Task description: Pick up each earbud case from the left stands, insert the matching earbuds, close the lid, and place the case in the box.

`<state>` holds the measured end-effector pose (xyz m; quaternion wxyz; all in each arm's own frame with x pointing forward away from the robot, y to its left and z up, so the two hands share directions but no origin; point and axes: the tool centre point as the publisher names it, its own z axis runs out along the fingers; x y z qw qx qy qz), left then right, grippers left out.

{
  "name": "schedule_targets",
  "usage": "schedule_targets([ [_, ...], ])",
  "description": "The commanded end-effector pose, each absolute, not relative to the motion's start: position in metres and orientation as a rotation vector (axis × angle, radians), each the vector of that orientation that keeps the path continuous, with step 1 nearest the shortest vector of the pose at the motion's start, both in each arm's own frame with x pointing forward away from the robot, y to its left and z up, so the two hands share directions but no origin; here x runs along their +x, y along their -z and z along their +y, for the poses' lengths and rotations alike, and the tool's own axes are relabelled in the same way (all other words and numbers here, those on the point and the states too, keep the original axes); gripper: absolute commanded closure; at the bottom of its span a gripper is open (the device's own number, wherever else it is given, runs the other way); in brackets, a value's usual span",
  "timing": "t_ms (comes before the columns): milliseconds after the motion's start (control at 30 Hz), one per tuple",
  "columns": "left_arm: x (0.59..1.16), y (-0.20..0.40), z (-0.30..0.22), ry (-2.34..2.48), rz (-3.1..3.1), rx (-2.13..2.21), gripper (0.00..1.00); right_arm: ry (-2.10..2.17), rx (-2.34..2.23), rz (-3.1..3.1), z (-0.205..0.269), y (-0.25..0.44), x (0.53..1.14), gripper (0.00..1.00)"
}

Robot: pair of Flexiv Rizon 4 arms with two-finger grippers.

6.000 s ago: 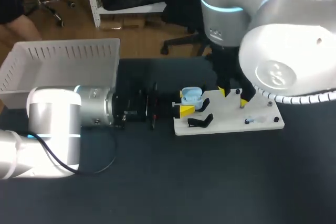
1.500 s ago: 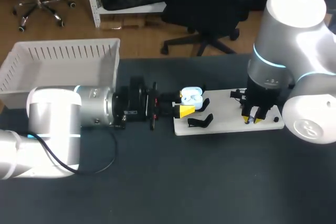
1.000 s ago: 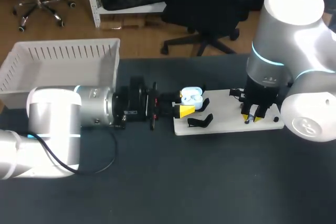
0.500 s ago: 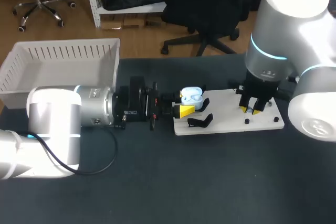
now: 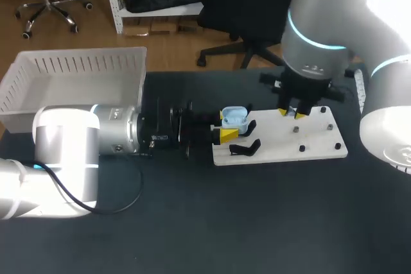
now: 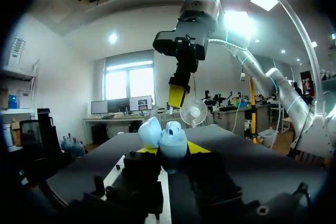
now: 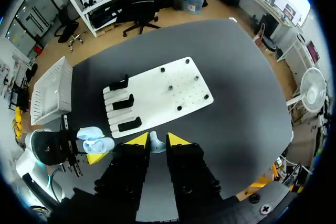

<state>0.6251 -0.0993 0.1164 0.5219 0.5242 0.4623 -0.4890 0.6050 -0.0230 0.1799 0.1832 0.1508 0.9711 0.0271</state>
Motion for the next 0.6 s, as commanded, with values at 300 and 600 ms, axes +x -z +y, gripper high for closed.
schedule_targets([
  [300, 0.623, -0.115, -0.1, 1.164, 1.106, 1.25, 1.0, 0.068, 0.379, 2.752, 0.046, -0.214, 0.583, 1.0],
  [600, 0.623, -0.115, -0.1, 1.164, 1.106, 1.25, 1.0, 0.068, 0.379, 2.752, 0.046, -0.214, 0.583, 1.0],
])
